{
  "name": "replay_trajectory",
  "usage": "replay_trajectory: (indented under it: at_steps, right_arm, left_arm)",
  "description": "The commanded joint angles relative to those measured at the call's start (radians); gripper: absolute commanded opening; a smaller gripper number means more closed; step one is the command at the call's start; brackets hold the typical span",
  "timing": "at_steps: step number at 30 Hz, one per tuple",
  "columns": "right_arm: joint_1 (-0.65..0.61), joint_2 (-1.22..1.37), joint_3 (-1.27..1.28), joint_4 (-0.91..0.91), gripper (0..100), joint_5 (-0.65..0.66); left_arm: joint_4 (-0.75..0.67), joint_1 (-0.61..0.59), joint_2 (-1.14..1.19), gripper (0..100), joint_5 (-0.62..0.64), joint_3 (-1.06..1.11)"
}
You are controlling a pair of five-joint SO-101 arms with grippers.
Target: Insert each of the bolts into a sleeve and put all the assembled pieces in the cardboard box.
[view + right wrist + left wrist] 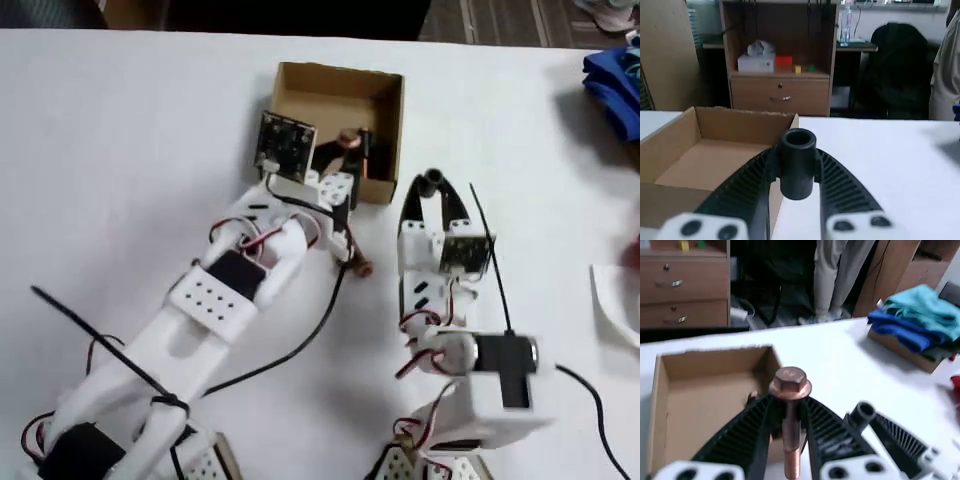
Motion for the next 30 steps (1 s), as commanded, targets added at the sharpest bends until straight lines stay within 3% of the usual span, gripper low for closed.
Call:
replay_trajectory:
  at_steps: [1, 7, 12, 17, 21, 30]
  right_arm:
    - [-0.036, 0.036, 0.002, -0.127, 2.0, 0.018]
    - [-0.113, 0.039, 0.029, -0.145, 2.0, 0.080]
    - [-0.114, 0.039, 0.029, -0.145, 2.0, 0.080]
    - [-0.119, 0.041, 0.029, -0.142, 2.0, 0.078]
    - [-0.119, 0.041, 0.029, -0.142, 2.0, 0.078]
    - [-0.119, 0.042, 0.029, -0.137, 2.0, 0.078]
  left_arm:
    - [-0.029, 0.031, 0.020, 3, -0.005, -0.127]
    - [-0.021, 0.046, 0.184, 3, -0.005, -0.294]
    - [0.043, 0.133, 0.155, 3, -0.006, -0.280]
    - [0.040, 0.141, 0.175, 3, -0.054, -0.278]
    - [-0.075, 0.141, 0.236, 3, -0.127, -0.275]
    - [-0.207, 0.141, 0.282, 3, -0.133, -0.274]
